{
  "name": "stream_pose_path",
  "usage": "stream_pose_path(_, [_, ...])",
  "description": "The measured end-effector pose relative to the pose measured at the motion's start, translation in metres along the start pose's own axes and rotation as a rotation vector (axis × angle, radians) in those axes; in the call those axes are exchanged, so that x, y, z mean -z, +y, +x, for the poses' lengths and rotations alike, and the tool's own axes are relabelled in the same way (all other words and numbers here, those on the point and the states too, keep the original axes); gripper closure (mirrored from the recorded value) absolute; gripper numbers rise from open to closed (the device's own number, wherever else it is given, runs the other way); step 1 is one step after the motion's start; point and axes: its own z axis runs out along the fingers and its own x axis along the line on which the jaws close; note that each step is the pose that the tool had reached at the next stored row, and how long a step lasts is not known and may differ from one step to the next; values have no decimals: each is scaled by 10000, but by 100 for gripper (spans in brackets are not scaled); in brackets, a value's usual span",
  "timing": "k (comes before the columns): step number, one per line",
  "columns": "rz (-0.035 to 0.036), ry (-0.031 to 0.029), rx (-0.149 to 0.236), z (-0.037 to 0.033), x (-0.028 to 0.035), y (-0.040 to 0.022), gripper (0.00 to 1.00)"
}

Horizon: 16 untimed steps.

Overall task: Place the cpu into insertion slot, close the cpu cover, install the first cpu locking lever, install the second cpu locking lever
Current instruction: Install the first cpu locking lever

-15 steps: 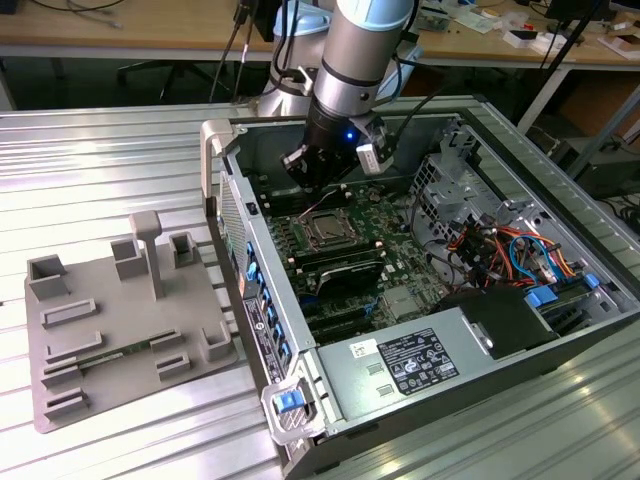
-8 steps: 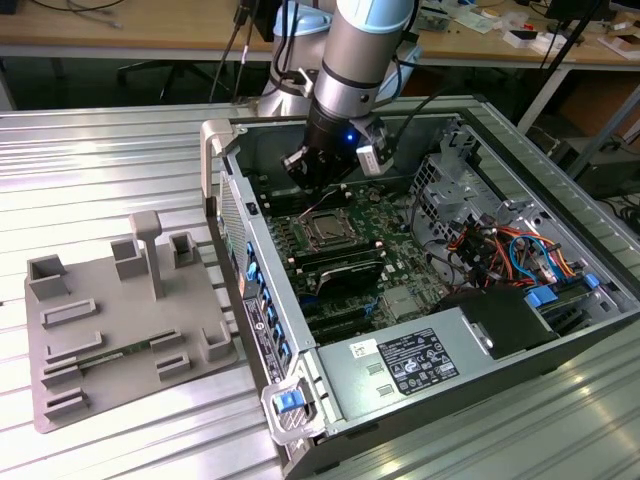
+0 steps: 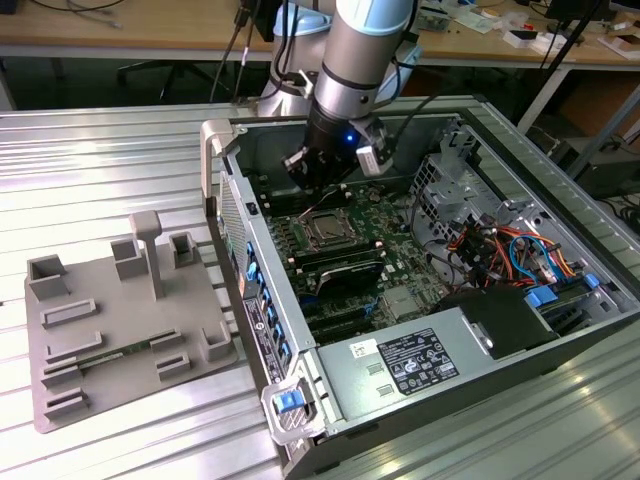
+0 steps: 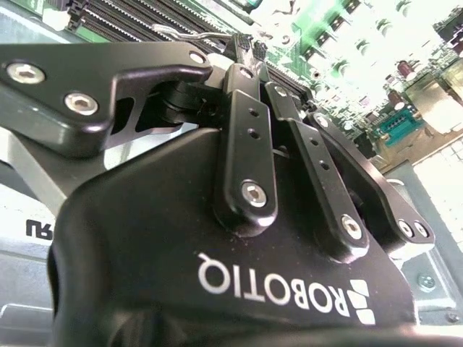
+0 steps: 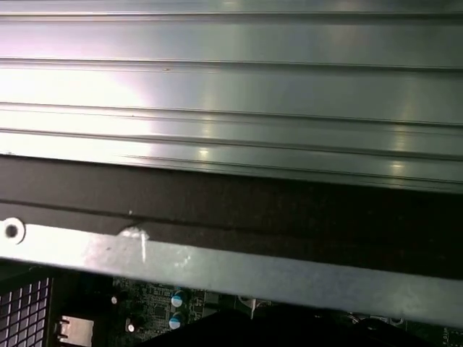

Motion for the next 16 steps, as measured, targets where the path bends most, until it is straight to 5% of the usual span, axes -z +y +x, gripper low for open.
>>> stream_pose_path(4, [31,2,0,-17,-30,26,89])
stream_pose_path(7, [119,11,2,-168,-197,8,89])
stream_pose_path(16, [123,12,2,-229,-225,2,89])
